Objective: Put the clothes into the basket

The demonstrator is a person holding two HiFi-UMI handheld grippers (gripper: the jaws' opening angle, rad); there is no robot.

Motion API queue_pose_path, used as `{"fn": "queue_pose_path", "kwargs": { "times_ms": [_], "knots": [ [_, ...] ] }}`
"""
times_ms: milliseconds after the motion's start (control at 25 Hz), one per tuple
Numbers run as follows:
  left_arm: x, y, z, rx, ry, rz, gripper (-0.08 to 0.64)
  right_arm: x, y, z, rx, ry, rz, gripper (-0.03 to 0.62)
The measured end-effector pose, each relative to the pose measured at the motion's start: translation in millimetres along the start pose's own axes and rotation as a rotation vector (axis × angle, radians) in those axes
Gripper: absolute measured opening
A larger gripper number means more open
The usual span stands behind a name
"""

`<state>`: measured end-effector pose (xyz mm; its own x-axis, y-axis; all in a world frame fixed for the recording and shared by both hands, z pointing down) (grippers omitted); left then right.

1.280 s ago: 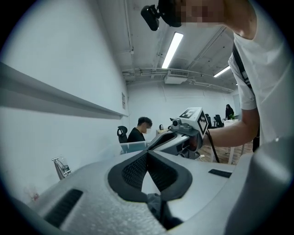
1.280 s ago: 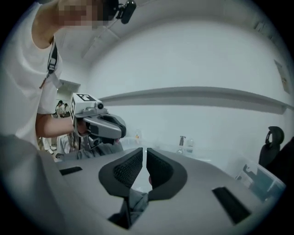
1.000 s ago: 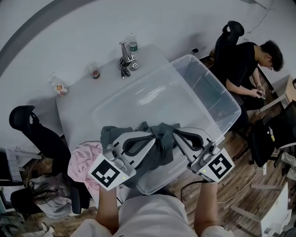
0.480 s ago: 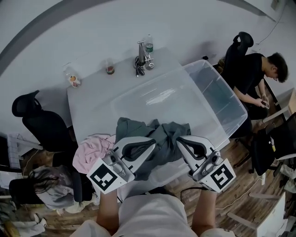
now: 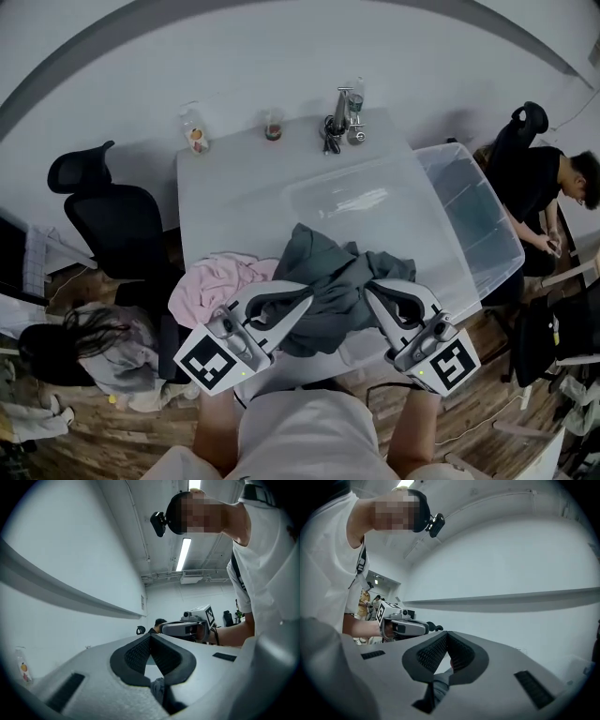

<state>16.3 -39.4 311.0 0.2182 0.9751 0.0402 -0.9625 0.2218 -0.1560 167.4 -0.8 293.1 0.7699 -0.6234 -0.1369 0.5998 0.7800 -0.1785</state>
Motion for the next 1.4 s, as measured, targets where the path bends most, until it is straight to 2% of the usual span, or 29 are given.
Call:
{"fn": "queue_pose_path", "kwargs": {
  "times_ms": [240, 400, 800, 1160, 1280, 1400],
  "knots": [
    [-9.0, 47.6, 10.1, -0.015, 0.0, -0.093, 0.003, -30.0, -37.6, -14.3, 0.025, 0.039, -0.083, 0.006],
    [-13.2, 77.4, 18.5, -0.049, -0.003, -0.148, 0.003, -49.0, -62.8, -13.4, -0.042, 0.058, -0.138, 0.006],
    [-24.9, 145.9, 46.0, -0.07, 0.064, -0.301, 0.003, -94.2, -122.4, -16.2, -0.125, 0.136, -0.235, 0.008],
    [-31.7, 181.4, 75.3, -0.11, 0.035, -0.372, 0.003, -131.6, -170.5, -4.1, -0.248, 0.226, -0.309, 0.011],
    [-33.7, 187.8, 86.7, -0.118, 0.063, -0.393, 0.003, -144.5, -185.1, 3.2, -0.273, 0.241, -0.371, 0.075],
    [-32.7, 195.0, 97.5, -0.116, 0.081, -0.403, 0.003, -157.5, -197.1, 13.7, -0.311, 0.268, -0.406, 0.101]
  ]
}}
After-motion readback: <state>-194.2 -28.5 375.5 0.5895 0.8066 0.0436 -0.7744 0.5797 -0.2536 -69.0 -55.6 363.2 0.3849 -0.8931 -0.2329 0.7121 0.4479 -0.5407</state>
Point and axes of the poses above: the fingertips, and each gripper's own axes: y backward along the fingers, x to its right, z out of its underside, the point moved 5 cm from there along y, backward along the fingers, and after that the axes turned 11 degrees about -x, right-handed, at the moved point
